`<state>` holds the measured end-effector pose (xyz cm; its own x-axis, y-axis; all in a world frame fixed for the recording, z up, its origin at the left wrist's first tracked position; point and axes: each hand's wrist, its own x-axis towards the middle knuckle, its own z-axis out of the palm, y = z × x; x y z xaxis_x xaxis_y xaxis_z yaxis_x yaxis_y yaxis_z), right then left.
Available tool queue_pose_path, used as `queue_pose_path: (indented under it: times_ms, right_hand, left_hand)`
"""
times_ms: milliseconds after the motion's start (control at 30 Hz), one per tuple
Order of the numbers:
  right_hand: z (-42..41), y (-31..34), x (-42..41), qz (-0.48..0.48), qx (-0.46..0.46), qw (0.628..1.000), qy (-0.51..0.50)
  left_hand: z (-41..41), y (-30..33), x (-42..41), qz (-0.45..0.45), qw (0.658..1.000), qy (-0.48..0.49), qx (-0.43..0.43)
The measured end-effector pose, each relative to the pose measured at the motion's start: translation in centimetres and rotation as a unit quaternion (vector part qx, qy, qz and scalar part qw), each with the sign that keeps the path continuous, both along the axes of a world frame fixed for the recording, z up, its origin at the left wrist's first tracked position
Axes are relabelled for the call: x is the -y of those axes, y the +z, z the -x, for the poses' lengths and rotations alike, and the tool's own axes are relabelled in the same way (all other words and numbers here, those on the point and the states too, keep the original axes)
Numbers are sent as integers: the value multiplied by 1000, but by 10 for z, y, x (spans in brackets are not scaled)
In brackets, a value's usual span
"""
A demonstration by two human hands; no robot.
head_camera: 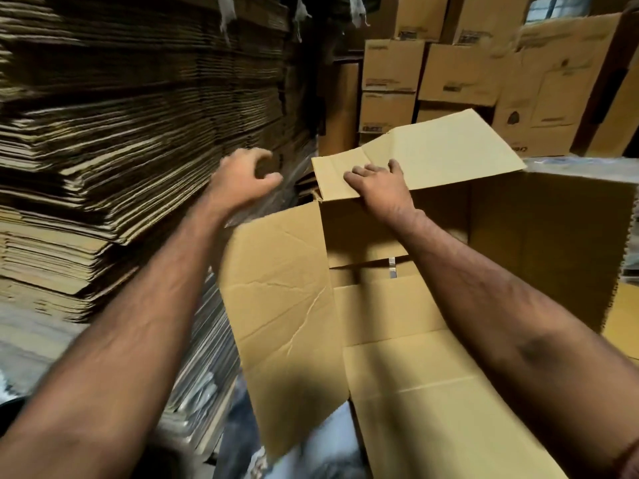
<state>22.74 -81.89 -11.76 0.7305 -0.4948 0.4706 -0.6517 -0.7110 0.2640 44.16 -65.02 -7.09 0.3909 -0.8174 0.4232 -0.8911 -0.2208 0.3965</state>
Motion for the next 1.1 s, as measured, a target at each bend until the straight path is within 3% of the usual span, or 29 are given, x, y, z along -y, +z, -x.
queue_pose_path:
  times_ms: [100,233,333,467,633,733,800,1100]
  right_hand:
    - [5,0,1,4,9,1000,5]
    - [20,1,-1,3,21,1000,12]
    - [37,-13,-5,42,81,995,33]
    - [65,-79,-18,48,262,964,2]
    - [61,-146,-27,-145,185,969,-68]
    - [52,-168,-16,-264,110,955,-80]
    - [46,-177,-9,-311,106,940,-95]
    - [9,-166,6,-267,189,937,-118]
  left_hand:
    - [68,2,35,-124,982,-59,127]
    - [104,-18,74,-209,967,-30,145]
    - [112,-16,83,-203,959,-15,197]
    - [116,-14,81,-197,951,-15,238]
    - [120,-11,76,-147,960,-18,240]
    - [124,-3,71,-136,966,-18,220]
    - [124,4,67,-131,969,-24,209]
    - [127,30,45,-133,976,-34,169]
